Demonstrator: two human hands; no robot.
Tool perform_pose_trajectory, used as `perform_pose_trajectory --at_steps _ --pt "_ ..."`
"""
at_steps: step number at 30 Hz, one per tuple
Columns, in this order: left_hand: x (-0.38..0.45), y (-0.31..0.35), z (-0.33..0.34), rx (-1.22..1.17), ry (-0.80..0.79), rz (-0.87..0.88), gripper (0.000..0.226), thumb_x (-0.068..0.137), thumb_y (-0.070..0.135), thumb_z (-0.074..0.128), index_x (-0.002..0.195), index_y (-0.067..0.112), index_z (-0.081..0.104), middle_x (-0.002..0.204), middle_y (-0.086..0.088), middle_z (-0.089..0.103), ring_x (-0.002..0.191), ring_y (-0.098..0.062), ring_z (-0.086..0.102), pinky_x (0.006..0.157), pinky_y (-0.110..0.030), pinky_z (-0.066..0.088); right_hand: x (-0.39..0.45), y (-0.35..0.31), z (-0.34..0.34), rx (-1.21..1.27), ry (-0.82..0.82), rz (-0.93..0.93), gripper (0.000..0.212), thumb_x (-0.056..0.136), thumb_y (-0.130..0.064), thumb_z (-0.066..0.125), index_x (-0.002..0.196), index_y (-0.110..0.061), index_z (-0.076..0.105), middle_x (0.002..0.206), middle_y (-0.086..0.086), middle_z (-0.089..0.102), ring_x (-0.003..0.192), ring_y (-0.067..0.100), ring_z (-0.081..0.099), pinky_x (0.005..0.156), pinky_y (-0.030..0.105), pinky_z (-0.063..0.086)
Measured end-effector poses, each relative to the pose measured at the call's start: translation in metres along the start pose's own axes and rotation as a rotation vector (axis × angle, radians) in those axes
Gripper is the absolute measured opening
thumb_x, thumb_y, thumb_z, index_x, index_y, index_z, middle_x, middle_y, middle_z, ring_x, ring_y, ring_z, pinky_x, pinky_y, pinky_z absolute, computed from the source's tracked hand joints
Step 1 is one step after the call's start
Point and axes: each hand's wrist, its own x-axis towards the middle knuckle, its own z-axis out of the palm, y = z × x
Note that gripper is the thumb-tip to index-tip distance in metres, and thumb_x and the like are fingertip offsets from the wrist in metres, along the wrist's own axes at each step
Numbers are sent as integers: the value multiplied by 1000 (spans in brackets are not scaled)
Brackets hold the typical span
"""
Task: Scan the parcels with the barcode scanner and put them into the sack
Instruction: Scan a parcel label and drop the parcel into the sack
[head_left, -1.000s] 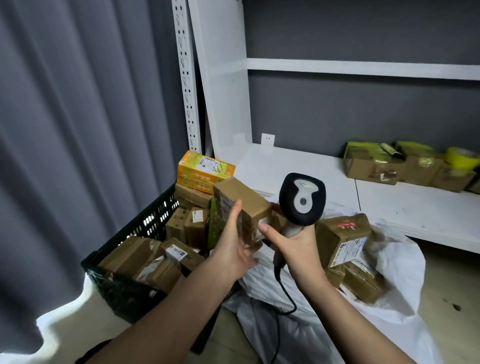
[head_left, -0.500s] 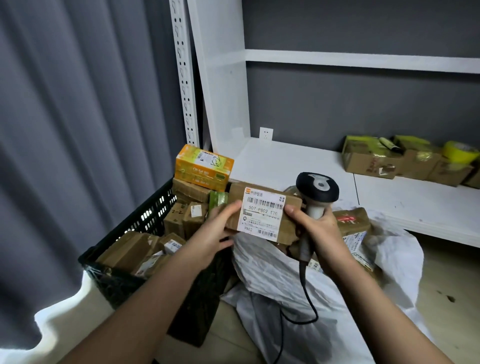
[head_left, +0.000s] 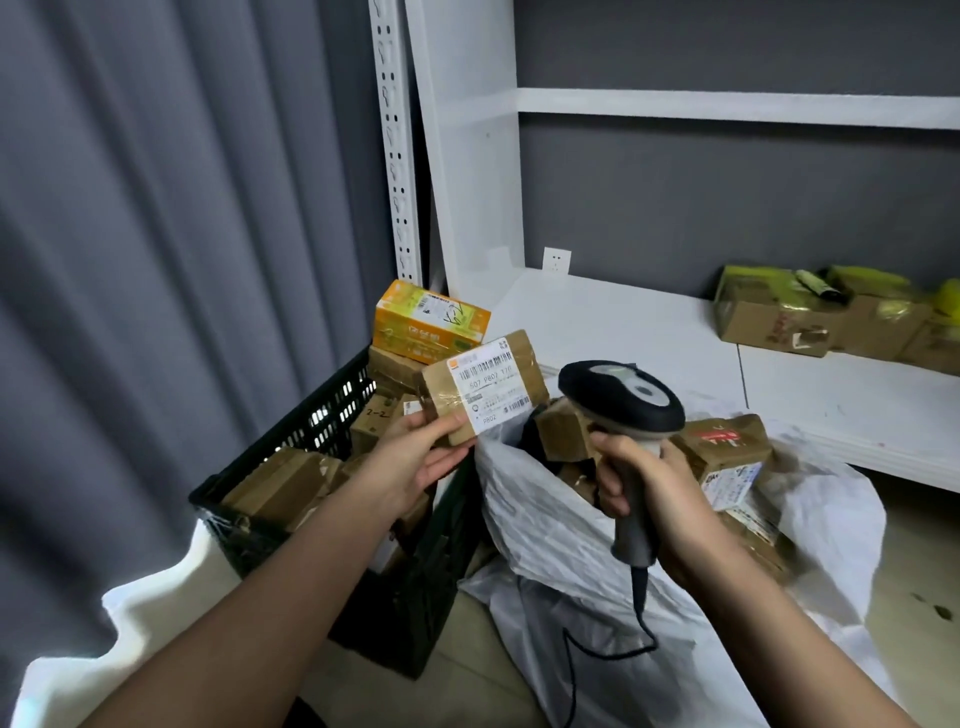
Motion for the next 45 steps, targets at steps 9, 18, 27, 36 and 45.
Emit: perform_pose_trajectory --at_steps 9,18,27,36,45 --pt "14 2 2 33 73 15 40 83 5 71 120 5 56 111 -16 69 92 -23 70 71 -25 59 -7 5 12 -83 -146 55 24 74 -19 64 65 -8 45 47 8 38 37 16 28 41 22 29" --pt "13 2 -2 49 91 14 20 84 5 70 102 10 62 104 -13 71 89 -22 70 72 -25 59 -9 5 17 -194 -130 43 23 72 -20 61 61 -8 44 45 6 39 36 15 29 42 24 29" --pt "12 3 -1 35 79 13 29 85 5 69 112 7 62 98 -10 72 84 -20 70 67 -22 59 -12 2 20 -145 -150 42 24 73 -18 60 63 -7 42 46 7 37 36 15 27 40 23 28" --pt "11 3 0 30 76 10 32 85 5 69 116 6 61 108 -14 70 88 -22 70 70 -24 58 -12 1 18 -152 -130 45 25 75 -16 61 63 -7 41 45 6 38 35 14 28 41 24 28" --pt "13 -3 8 50 66 2 22 87 4 67 107 6 62 108 -15 69 89 -23 68 79 -28 58 -15 1 9 -111 -112 62 22 72 -19 62 73 -6 44 46 6 39 35 15 28 41 23 28"
